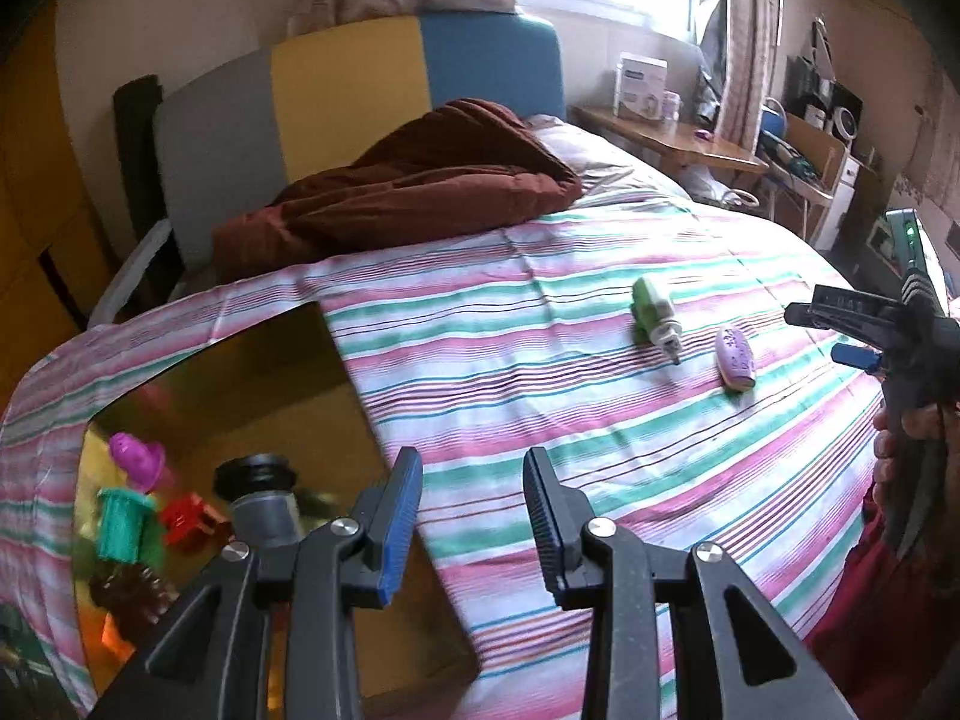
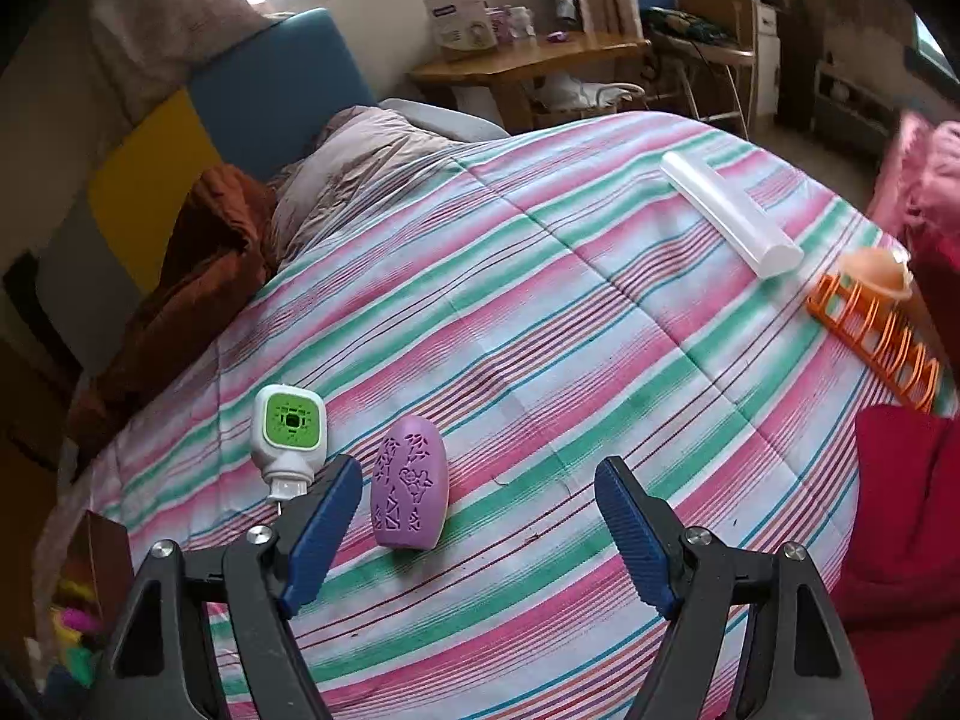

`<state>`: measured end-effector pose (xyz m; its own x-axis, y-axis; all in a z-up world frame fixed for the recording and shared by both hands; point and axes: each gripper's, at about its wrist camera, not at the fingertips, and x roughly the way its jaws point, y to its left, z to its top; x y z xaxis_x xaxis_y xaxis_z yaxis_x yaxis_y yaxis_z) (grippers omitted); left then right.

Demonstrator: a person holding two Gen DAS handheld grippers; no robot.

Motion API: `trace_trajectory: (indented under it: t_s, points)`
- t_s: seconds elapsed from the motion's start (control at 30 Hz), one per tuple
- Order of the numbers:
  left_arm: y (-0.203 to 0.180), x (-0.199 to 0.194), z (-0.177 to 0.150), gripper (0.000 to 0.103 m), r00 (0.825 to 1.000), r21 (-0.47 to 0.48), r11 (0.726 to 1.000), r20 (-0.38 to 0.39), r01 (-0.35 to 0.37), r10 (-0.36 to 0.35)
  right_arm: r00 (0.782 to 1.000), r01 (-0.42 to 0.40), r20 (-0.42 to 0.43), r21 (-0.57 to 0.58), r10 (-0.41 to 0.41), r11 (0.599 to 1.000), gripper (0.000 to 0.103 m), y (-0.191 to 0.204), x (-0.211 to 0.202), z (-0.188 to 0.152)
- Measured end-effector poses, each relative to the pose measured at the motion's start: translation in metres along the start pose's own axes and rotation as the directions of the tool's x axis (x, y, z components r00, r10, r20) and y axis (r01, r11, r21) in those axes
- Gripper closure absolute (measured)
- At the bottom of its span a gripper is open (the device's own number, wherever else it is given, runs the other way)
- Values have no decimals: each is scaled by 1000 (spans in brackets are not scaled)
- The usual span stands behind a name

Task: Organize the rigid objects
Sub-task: 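Move both tools back toward the plug-in device and purple egg on the bed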

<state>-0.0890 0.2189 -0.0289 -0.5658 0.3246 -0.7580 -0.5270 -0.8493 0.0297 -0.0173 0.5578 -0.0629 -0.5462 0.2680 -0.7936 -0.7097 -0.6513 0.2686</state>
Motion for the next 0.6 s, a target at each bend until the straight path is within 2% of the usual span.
trace_trajectory:
  t_s: [0.4,0.6]
  points:
    - [-38,40,24,68,995,25,996,-49,86,-85,999,-33,-6,55,33,998,22,-8,0,3]
    - [-49,69,37,68,974,-29,980,-106,199,-201,999,-47,-13,108,48,993,22,-17,0,4]
